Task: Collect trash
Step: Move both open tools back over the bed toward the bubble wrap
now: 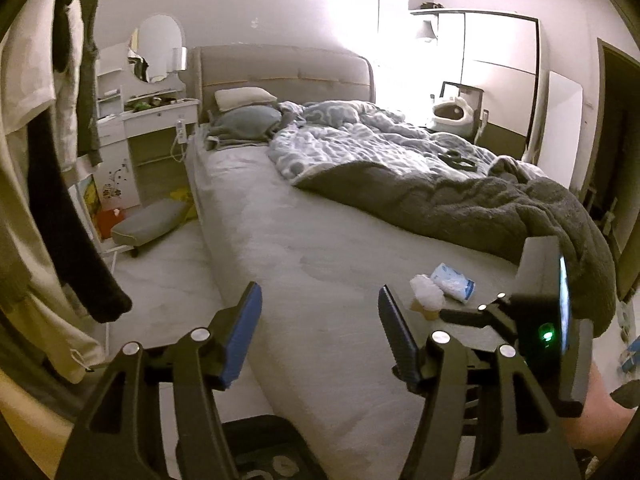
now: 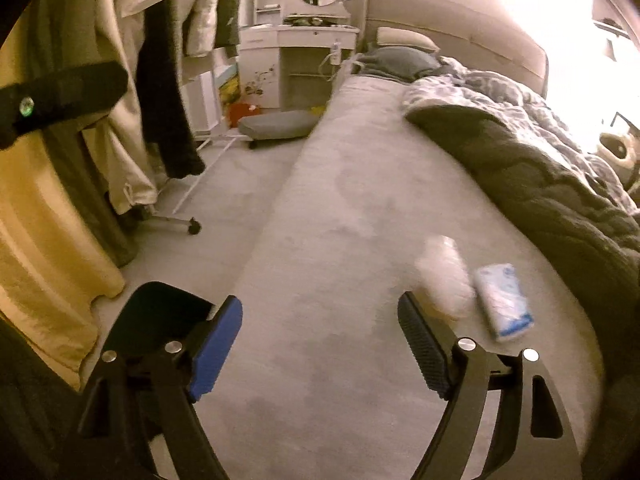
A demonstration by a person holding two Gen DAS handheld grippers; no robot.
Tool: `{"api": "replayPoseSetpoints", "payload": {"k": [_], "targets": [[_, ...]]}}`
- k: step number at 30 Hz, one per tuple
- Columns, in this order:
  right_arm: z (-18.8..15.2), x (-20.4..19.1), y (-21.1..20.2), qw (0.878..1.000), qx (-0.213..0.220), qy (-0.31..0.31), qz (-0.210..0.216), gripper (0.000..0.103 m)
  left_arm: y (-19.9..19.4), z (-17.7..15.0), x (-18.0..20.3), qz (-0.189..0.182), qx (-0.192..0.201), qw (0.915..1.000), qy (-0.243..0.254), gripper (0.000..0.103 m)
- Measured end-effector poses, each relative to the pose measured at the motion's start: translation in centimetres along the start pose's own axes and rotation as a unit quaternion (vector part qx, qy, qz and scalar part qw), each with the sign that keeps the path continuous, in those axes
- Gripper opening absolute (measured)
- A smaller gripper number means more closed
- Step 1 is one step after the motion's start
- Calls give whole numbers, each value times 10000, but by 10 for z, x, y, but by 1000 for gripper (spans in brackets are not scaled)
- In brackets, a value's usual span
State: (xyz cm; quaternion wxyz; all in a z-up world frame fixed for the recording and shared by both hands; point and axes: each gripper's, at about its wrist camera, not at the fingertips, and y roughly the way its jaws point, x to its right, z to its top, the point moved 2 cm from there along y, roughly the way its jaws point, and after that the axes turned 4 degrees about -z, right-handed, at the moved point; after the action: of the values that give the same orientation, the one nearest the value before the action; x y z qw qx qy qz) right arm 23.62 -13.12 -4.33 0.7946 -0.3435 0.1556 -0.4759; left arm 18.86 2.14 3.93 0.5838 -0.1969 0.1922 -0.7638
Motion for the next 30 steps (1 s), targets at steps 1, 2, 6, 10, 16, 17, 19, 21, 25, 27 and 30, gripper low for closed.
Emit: {"api": "replayPoseSetpoints", "payload": {"k": [1,2,6,10,16,17,19,21,25,27,30], "targets": [[-2,6,-1,10000,2,24,-34,82,3,0,4,-25,-19,10000,15,64],[-5,12,-2,10000,4,59,-72,82,6,0,7,-44,-31,10000,29,64],[-14,32,-4,9997,-23,196,-160,82,19,1,21,-104,-75,9998,119,66],[-21,47,-5,9993,-60,297,-229,82,31,3,30,-146,-116,9998,123,66],[-33,70,-8,9984,-65,461,-333,83,49,5,40,-225,-193,9995,94,67],[-34,73,-7,9982,-75,490,-343,83,52,5,42,-230,-212,9995,99,67],[-37,80,-7,9977,-94,558,-361,84,61,5,48,-246,-265,9993,104,68],[-40,87,-7,9974,-101,592,-397,84,67,4,52,-267,-308,9991,107,68],[-49,98,-6,9968,-141,671,-421,84,79,3,63,-305,-377,9987,126,68],[-53,105,-5,9964,-167,719,-428,84,84,3,66,-319,-406,9986,134,68],[-59,111,-4,9960,-201,752,-444,84,91,3,73,-349,-454,9983,141,68]]}}
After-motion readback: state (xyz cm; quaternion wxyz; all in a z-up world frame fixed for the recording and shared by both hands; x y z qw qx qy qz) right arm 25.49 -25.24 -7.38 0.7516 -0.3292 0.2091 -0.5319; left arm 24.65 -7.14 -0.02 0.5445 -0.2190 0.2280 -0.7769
